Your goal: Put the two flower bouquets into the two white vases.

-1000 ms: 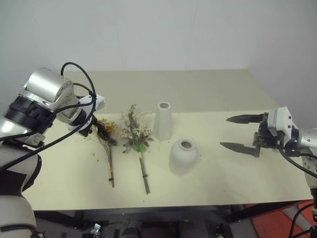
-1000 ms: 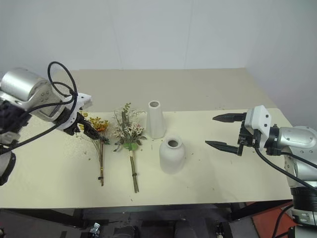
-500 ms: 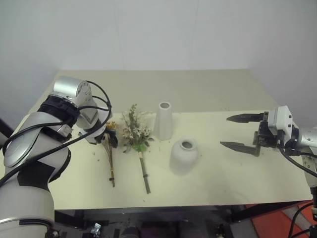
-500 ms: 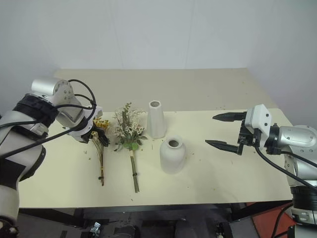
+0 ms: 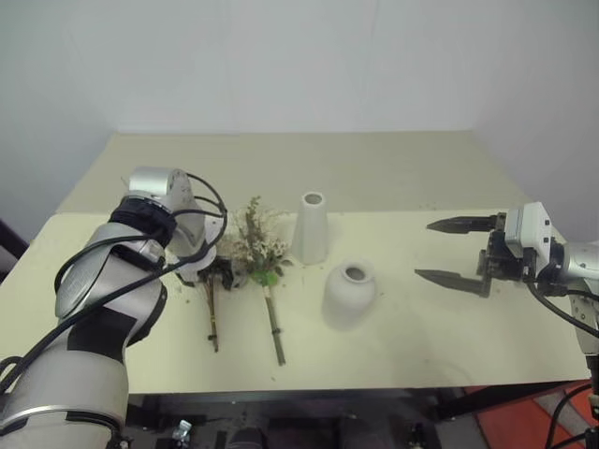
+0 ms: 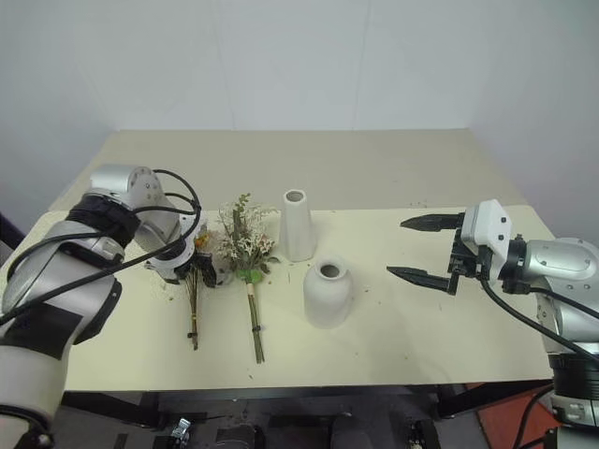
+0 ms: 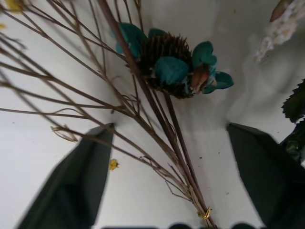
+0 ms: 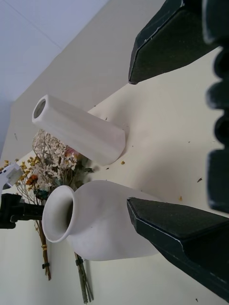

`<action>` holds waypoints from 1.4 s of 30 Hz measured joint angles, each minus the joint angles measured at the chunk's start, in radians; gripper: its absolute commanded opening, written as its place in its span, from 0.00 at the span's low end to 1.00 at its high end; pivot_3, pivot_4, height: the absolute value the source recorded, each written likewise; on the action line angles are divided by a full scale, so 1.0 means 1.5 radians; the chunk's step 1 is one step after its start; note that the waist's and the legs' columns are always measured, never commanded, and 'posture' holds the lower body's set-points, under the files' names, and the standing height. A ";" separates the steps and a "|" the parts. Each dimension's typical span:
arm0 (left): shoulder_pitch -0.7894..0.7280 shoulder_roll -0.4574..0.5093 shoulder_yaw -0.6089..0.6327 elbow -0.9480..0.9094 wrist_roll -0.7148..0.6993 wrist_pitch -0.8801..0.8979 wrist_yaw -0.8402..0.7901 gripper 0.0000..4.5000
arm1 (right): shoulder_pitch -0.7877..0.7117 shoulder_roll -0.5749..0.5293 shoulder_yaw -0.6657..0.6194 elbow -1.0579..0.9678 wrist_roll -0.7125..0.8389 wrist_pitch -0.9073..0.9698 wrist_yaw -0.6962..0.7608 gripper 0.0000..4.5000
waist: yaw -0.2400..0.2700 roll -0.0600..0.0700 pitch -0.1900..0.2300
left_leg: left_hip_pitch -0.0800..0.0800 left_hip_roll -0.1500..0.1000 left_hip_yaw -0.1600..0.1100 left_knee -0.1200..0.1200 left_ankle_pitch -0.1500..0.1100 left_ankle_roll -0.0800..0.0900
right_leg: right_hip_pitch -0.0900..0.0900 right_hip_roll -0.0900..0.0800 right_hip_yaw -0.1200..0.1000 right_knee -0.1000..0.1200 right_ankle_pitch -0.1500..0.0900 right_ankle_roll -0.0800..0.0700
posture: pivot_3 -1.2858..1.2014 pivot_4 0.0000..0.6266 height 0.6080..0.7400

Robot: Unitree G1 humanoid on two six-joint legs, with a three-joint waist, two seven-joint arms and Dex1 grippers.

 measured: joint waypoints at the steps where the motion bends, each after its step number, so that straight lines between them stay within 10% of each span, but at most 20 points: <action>1: 0.000 0.000 0.004 0.000 0.000 0.000 0.004 0.58 | 0.000 0.000 0.000 0.000 0.001 0.001 0.001 1.00 | 0.000 0.000 0.000 | 0.000 0.000 0.000 0.000 0.000 0.000 | 0.000 0.000 0.000 0.000 0.000 0.000 | 0.52 0.24 1.00; 9: 0.010 0.000 0.039 0.000 0.013 0.000 0.023 0.00 | -0.007 0.000 0.000 -0.003 0.023 0.012 0.030 1.00 | 0.000 0.000 0.000 | 0.000 0.000 0.000 0.000 0.000 0.000 | 0.000 0.000 0.000 0.000 0.000 0.000 | 0.52 0.24 1.00; 16: 0.015 0.005 0.077 -0.003 0.022 0.000 0.059 0.00 | -0.031 0.000 0.014 0.018 0.022 0.012 0.047 1.00 | 0.000 0.000 0.000 | 0.000 0.000 0.000 0.000 0.000 0.000 | 0.000 0.000 0.000 0.000 0.000 0.000 | 0.52 0.24 1.00; 28: 0.150 0.113 0.333 -0.362 0.154 -0.022 0.125 0.00 | -0.059 0.000 0.023 0.054 0.016 0.010 0.059 1.00 | 0.005 0.000 0.000 | 0.002 0.000 0.000 0.000 0.001 -0.001 | 0.001 -0.001 0.000 0.001 0.000 0.000 | 0.52 0.24 1.00; 42: 0.288 0.034 0.471 -0.608 0.261 -0.482 -0.128 0.00 | -0.057 0.002 0.021 0.060 0.012 0.007 0.046 1.00 | 0.010 0.000 0.000 | 0.001 0.000 0.000 0.000 0.001 -0.002 | 0.001 -0.001 0.000 -0.001 0.005 -0.005 | 0.52 0.24 1.00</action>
